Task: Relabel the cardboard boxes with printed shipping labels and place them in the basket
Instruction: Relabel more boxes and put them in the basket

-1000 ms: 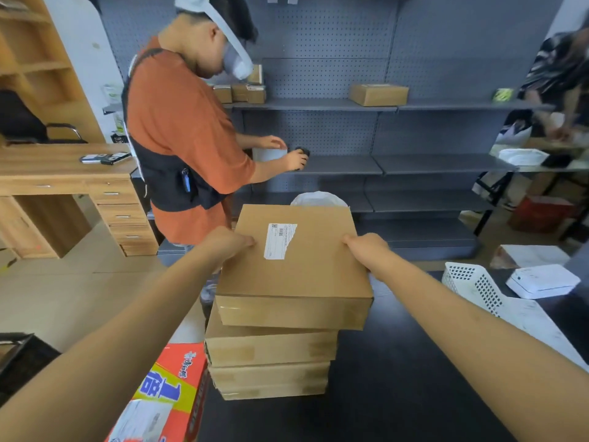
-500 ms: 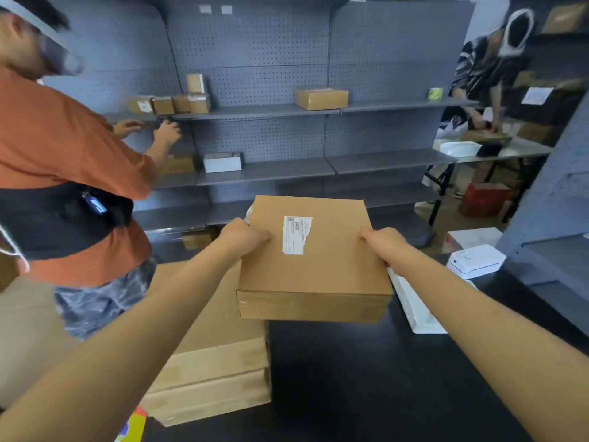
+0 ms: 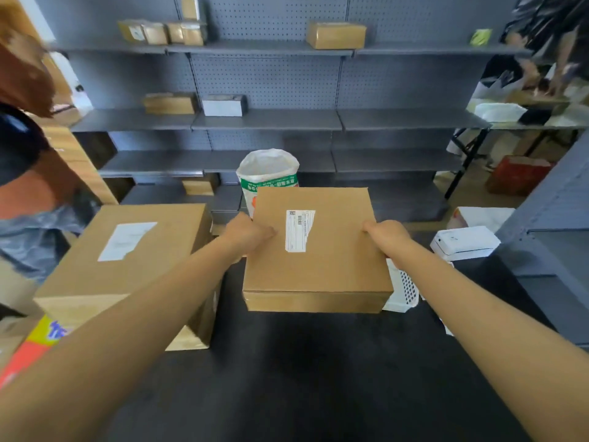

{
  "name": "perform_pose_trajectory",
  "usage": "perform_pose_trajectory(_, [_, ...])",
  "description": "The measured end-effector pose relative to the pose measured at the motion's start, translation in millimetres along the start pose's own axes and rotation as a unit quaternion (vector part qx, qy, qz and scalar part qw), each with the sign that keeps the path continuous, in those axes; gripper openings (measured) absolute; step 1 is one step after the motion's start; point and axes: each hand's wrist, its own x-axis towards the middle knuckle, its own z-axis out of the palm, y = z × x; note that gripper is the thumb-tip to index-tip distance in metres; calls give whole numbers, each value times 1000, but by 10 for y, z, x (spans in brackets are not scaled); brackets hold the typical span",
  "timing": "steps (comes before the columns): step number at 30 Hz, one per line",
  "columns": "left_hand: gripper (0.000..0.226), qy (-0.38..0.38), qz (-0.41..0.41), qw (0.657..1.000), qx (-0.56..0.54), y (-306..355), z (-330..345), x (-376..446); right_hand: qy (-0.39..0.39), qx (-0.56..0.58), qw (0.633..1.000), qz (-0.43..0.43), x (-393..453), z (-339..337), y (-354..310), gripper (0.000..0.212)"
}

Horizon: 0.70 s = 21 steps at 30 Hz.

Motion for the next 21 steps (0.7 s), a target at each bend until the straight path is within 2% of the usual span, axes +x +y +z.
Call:
perform_pose_trajectory(4, [50, -5, -42, 999, -11, -284, 131, 127, -50, -12, 999, 19, 139, 252, 259, 26])
perform_pose_trajectory(8, [62, -9, -72, 997, -5, -637, 252, 278, -90, -18, 994, 62, 235, 509, 495, 44])
perform_pose_trajectory(14, [60, -20, -112, 993, -28, -1139, 445, 452, -142, -53, 985, 85, 422, 808, 817, 41])
perform_pose_trajectory(21, [55, -44, -126, 991, -9, -1440, 834, 511, -151, -81, 978, 122, 618, 929, 1230, 36])
